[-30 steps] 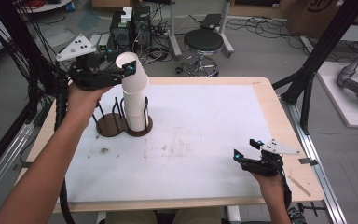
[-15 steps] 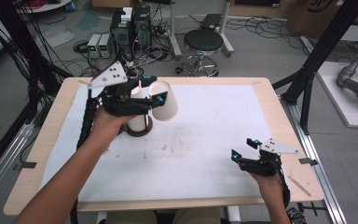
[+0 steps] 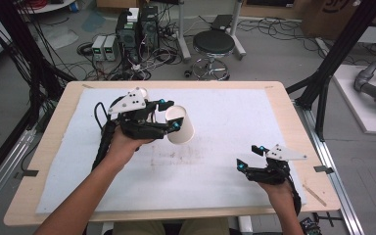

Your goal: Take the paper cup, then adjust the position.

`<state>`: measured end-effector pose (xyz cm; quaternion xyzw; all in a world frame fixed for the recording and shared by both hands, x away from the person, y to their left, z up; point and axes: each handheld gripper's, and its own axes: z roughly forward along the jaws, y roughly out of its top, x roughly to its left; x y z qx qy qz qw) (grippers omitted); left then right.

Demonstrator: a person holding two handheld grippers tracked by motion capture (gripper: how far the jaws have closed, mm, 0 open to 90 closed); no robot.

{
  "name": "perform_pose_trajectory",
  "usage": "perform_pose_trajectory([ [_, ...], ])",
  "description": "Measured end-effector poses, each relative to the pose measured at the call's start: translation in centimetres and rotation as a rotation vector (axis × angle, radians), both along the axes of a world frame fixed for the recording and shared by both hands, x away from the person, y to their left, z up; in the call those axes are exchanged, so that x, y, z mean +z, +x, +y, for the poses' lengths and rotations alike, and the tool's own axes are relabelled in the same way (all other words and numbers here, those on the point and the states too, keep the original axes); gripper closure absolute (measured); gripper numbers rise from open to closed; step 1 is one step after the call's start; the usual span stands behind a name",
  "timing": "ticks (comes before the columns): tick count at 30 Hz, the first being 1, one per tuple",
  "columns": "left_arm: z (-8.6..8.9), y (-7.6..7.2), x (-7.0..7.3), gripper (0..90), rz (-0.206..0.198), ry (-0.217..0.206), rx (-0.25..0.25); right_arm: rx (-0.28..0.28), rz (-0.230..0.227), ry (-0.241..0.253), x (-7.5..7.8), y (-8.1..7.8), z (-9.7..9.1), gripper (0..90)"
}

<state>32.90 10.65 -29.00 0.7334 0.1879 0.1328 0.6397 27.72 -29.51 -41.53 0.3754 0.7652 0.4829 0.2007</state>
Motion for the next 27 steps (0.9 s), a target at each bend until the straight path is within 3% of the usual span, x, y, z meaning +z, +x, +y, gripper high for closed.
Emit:
perform_pose_trajectory([
  [4, 0.1, 0.2, -0.6, 36.2, 0.011, 0.001, 0.005, 0.062, -0.040, 0.000, 0.6, -0.1, 0.7, 20.5],
  [11, -0.3, 0.2, -1.8, 36.2, 0.024, 0.017, -0.013, 0.100, -0.023, 0.011, 0.6, -0.2, 1.8, 19.9],
  [20, -1.0, 0.0, -3.9, 36.2, 0.044, 0.041, -0.045, 0.210, -0.020, 0.042, 0.7, -0.1, 4.2, 19.9],
  [27, -1.9, -0.9, -5.3, 36.3, 0.045, 0.062, -0.075, 0.293, -0.058, 0.062, 1.1, -0.7, 6.1, 19.9],
])
